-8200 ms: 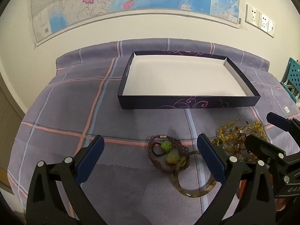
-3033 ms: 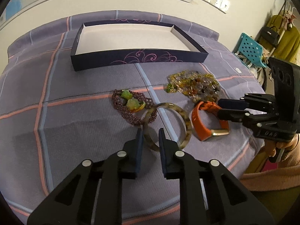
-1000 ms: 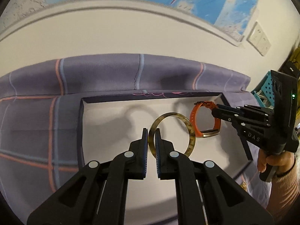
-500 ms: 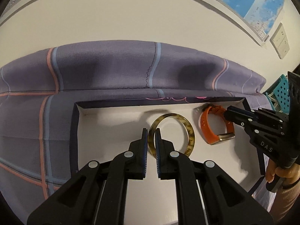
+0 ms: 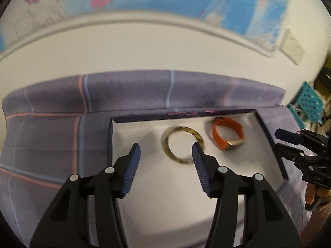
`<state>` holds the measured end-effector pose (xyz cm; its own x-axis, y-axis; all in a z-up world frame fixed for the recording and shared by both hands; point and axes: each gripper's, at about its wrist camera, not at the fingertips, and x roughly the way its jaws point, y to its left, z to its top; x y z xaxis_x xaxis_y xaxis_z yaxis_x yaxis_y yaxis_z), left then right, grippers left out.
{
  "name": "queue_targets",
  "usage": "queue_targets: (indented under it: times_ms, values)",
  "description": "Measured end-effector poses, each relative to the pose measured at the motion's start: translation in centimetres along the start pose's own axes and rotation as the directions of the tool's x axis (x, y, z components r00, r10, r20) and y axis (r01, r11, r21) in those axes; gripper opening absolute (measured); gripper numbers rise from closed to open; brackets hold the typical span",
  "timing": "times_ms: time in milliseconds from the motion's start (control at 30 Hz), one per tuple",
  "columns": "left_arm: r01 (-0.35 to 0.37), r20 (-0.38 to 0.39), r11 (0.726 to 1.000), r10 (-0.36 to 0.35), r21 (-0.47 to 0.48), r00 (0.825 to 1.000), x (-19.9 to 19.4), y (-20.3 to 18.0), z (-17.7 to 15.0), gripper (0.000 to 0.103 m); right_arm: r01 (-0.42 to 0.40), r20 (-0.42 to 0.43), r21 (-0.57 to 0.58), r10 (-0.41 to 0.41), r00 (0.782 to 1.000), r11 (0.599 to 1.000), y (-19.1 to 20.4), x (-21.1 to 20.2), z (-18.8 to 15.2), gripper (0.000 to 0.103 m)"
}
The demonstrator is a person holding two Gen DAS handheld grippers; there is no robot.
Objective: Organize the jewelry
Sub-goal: 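Carry the watch and bangle into the box tray and open both grippers, then move the right gripper back to the beaded necklace pile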
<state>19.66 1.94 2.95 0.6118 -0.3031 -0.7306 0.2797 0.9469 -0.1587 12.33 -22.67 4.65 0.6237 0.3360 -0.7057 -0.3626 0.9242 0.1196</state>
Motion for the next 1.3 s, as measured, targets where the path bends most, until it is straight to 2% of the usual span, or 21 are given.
queue_targets:
  times_ms: [33, 167, 300, 500, 700, 800, 1033, 1100, 1167, 1267, 1300]
  values:
    - [-0.004, 0.016, 1.000, 0.004, 0.010, 1.000, -1.0, -0.2, -0.6, 0.057, -0.019, 0.001, -0.011, 0.019, 1.000, 1.000, 0.6, -0.8, -0.9, 0.045]
    - [-0.014, 0.065, 0.998, 0.010, 0.065, 0.998, -4.8, -1.0, -4.0, 0.063, -0.058, -0.011, -0.064, 0.057, 0.998, 0.996, 2.4, -2.8, -3.9, 0.045]
    - [-0.005, 0.054, 0.997, 0.001, 0.071, 0.999, -6.9, -1.3, -7.7, 0.064, -0.071, -0.034, -0.106, 0.068, 0.997, 0.992, 4.2, -3.9, -6.9, 0.045]
    - [-0.028, 0.019, 0.997, 0.027, 0.066, 0.999, -7.8, -1.4, -12.1, 0.064, -0.055, -0.081, -0.147, 0.044, 0.996, 0.988, 6.4, -4.5, -10.8, 0.045]
    - [-0.003, -0.003, 1.000, 0.003, 0.030, 1.000, -8.3, -2.0, -15.9, 0.067, -0.053, -0.075, -0.133, 0.043, 0.996, 0.990, 7.2, -5.4, -12.1, 0.045]
    - [-0.012, -0.013, 0.999, 0.013, 0.048, 1.000, -8.6, -2.6, -17.3, 0.067, -0.065, -0.062, -0.146, 0.057, 0.997, 0.987, 7.8, -5.7, -12.3, 0.044]
    - [-0.015, -0.015, 0.999, 0.016, 0.050, 1.000, -8.8, -3.2, -18.3, 0.072, -0.018, -0.070, -0.133, 0.009, 0.998, 0.991, 8.0, -3.8, -12.0, 0.044]
    - [-0.014, -0.012, 0.999, 0.014, 0.052, 1.000, -8.8, -3.4, -18.5, 0.072, -0.015, -0.078, -0.138, 0.004, 0.997, 0.990, 8.1, -3.3, -12.1, 0.037]
    - [-0.009, -0.011, 0.998, 0.010, 0.055, 1.000, -8.9, -3.7, -18.5, 0.073, -0.007, -0.086, -0.157, -0.007, 0.996, 0.988, 8.3, -3.1, -12.3, 0.021]
    - [-0.001, -0.011, 0.998, 0.002, 0.057, 1.000, -8.9, -4.0, -18.7, 0.073, -0.028, -0.091, -0.161, 0.014, 0.996, 0.987, 8.3, -3.9, -12.6, 0.008]
    - [0.000, -0.011, 0.998, 0.000, 0.057, 1.000, -8.9, -3.9, -18.7, 0.073, -0.037, -0.092, -0.160, 0.022, 0.996, 0.986, 8.3, -4.4, -12.7, 0.008]
